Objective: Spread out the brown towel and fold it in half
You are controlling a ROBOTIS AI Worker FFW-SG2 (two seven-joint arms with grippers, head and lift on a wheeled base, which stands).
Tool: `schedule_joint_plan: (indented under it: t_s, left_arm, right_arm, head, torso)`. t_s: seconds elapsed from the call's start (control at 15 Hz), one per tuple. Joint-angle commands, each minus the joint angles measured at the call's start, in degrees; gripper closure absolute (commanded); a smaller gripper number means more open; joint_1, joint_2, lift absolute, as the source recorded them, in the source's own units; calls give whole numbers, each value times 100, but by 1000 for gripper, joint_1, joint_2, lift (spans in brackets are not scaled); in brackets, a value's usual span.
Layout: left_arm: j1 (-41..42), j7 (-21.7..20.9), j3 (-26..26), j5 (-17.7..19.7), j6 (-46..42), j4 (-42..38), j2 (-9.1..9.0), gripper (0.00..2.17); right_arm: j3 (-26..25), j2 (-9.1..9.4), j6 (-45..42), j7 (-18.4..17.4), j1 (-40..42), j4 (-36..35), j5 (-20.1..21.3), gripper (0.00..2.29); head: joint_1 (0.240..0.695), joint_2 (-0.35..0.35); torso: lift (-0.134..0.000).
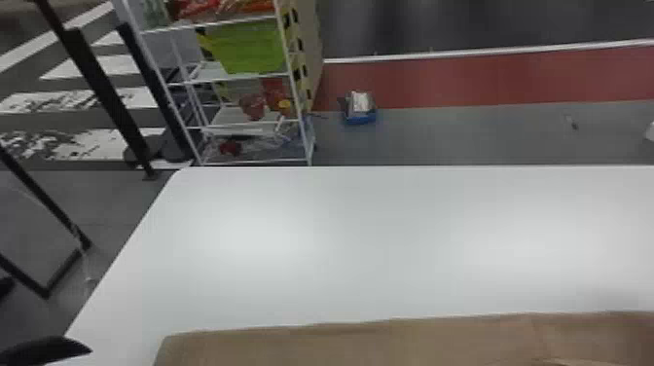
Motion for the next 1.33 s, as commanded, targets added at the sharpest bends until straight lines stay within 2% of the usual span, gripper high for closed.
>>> schedule_joint_plan:
  t_s: [0.0,0.13,0.27,0.47,0.6,0.73,1.0,1.27]
  left_arm:
    - [0,2,-80,41,-25,-11,-24,83]
    - [0,2,-80,41,-25,-11,-24,83]
    - [-9,19,-106,41,-8,-2,-6,83]
    - [-79,19,-159,32,-8,-2,-6,83]
    - [-88,37,-167,41,-8,33,-6,83]
    - [-88,54,-167,41,-25,69,-6,83]
    - [-88,63,-159,41,-43,112,2,87]
    - [-88,72,-159,41,-60,121,-6,87]
  right_arm:
    - [-59,-12,884,45,-55,275,-217,505]
    - [-269,-171,1710,45,-99,714,-665,505]
    - [-489,-179,2272,45,-187,1189,-1175,505]
    - [-753,-135,2659,45,-503,1435,-1606,505]
    - [-718,-118,2747,45,-793,1611,-1641,505]
    - [-472,-109,2764,45,-1022,1839,-1544,505]
    - [73,23,2712,45,-1373,2200,-1377,505]
    - [249,67,2729,45,-1505,2314,-1342,508]
  head:
    - [695,198]
    - [695,158]
    - [695,111]
    - [695,59]
    - [695,33]
    - [695,25]
    - [695,62]
    - [695,120]
  torso:
    - [-124]
    - [-124]
    - [-124]
    - [-124]
    - [-124]
    - [-124]
    - [-124]
    - [-124]
